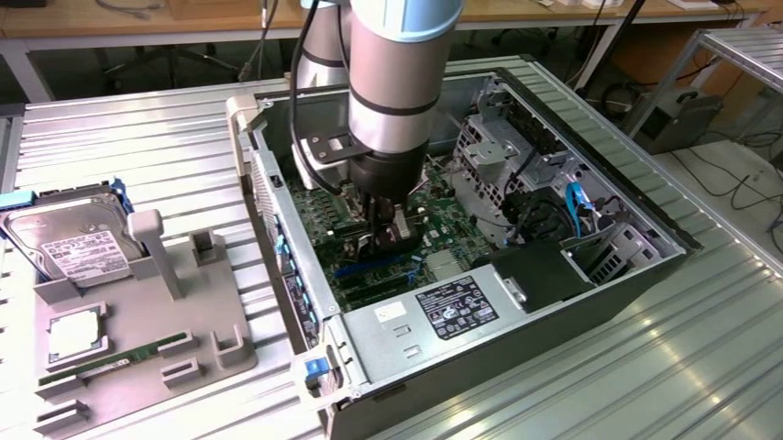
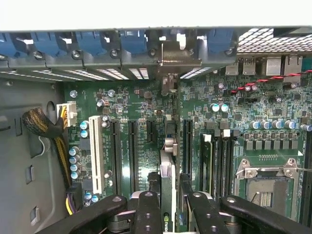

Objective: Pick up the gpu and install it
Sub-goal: 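Insert the gpu into the slot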

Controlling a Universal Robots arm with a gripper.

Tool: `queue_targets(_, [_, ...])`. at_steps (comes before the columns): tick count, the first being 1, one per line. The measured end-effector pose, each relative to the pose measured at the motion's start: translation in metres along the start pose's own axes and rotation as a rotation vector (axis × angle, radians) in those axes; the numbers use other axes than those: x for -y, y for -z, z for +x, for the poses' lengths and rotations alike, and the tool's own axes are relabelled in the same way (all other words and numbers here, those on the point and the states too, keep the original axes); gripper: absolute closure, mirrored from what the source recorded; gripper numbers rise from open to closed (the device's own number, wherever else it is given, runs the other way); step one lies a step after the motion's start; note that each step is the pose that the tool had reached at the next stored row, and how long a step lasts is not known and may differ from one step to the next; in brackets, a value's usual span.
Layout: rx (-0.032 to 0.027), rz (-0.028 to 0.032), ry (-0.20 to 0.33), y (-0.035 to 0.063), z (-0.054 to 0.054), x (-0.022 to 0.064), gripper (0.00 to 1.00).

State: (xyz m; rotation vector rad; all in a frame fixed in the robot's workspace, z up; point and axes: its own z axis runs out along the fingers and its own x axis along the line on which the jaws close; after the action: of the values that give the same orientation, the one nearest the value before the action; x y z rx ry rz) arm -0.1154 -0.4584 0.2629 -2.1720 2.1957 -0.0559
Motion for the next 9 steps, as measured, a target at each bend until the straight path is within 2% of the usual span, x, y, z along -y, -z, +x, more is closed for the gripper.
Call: queue_targets(9, [-0.0001,-0.004,0.001,-0.0039,0.0001,-0.0003,0.74])
